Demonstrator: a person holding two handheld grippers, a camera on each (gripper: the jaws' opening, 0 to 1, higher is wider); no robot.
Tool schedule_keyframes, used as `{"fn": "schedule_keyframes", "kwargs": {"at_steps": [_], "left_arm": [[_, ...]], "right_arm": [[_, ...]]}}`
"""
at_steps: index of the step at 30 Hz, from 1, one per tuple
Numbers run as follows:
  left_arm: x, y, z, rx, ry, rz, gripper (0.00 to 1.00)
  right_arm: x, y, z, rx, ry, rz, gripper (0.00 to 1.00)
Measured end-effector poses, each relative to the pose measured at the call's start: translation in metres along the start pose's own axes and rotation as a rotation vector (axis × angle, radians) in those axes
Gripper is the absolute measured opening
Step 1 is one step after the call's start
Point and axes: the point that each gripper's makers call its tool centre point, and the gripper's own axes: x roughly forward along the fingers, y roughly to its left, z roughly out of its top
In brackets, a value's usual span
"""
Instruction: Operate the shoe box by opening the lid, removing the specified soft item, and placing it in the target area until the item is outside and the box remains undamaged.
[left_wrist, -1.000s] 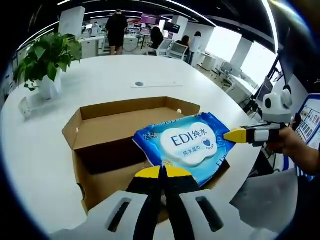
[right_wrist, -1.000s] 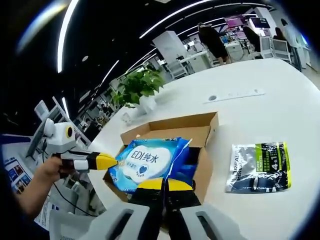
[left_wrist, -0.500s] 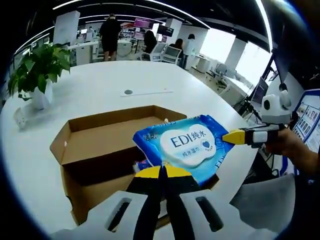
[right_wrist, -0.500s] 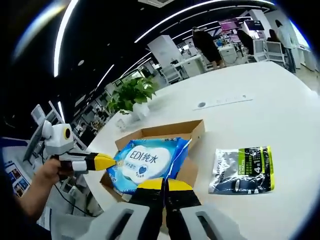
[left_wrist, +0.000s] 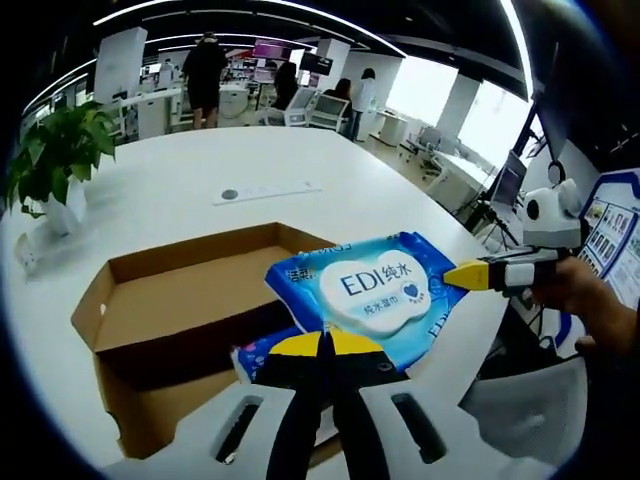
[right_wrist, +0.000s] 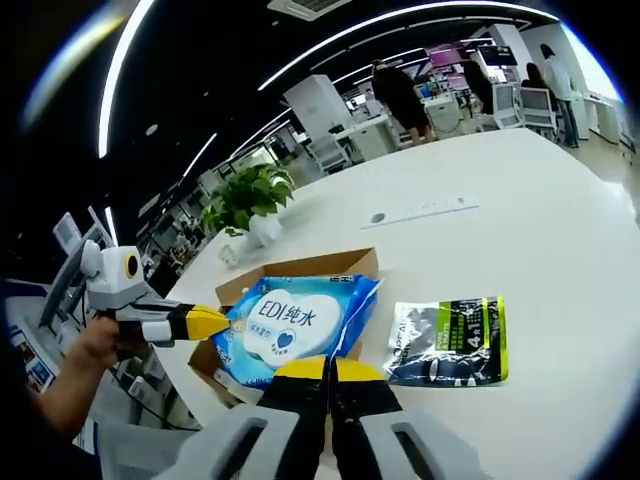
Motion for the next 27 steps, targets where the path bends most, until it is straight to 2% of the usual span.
{"fn": "schedule_keyframes", "kwargs": {"at_steps": [14, 22, 27], "left_arm": [[0.024, -0.027, 0.01, -0.003, -0.024, -0.019, 0.0], [0.042, -0.043, 0.016, 0.012, -0.024, -0.037, 0.0], [0.051, -0.053, 0.017, 0.019, -0.024, -0.045, 0.0]], "right_arm": [[-0.02, -0.03, 0.007, -0.023, 0.003, -0.024, 0.0], [-0.03, -0.053, 0.012, -0.031, 0.008, -0.042, 0.0], [-0.037, -0.064, 0.014, -0.012, 0.002, -0.044, 0.0]]}}
